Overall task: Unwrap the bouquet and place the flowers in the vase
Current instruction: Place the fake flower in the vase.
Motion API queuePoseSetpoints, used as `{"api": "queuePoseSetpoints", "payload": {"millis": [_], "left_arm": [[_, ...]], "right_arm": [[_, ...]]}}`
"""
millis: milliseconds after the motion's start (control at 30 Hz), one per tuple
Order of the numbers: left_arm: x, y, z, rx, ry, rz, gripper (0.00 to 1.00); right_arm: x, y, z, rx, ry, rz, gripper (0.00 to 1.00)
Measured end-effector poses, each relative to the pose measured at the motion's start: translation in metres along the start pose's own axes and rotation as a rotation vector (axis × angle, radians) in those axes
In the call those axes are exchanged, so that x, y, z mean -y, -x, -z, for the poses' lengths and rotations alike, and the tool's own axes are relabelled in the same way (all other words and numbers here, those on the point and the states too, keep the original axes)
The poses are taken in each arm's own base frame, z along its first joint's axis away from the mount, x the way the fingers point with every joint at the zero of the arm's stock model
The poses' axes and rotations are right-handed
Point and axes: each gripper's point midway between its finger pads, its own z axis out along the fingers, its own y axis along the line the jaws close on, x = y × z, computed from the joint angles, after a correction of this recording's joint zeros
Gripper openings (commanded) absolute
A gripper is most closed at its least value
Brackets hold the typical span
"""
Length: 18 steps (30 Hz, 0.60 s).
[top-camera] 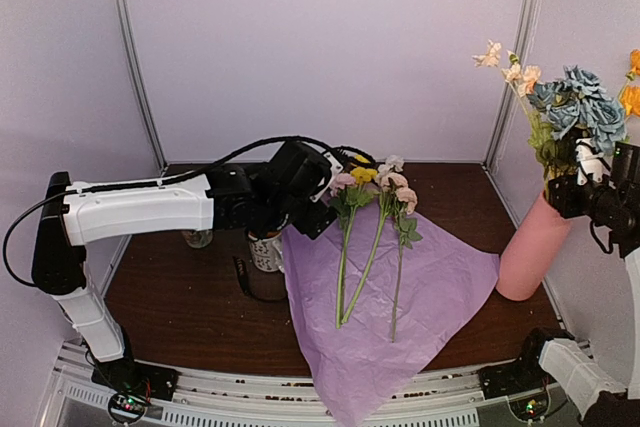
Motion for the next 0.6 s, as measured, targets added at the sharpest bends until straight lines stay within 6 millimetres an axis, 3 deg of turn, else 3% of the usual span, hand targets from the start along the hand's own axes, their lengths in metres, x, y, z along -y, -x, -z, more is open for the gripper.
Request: {"api": "queuePoseSetpoints", "payload": {"millis": [200, 333, 600], "left_arm": [[0.001, 0.000, 0.001, 0.001, -0.002, -0.001, 0.96], [0.002, 0.000, 0.001, 0.002, -0.003, -0.003, 0.96], [0.003, 0.001, 0.001, 0.003, -0.005, -0.003, 0.96]], "right_arm": [[-0.005, 0.006, 0.014, 0.007, 0.023, -0.013, 0.66], [-0.008, 0.013, 0.029, 0.026, 0.031, -0.021, 0.72], [-0.014, 0.051, 0.068, 0.121, 0.054, -0.030, 0.81]]}}
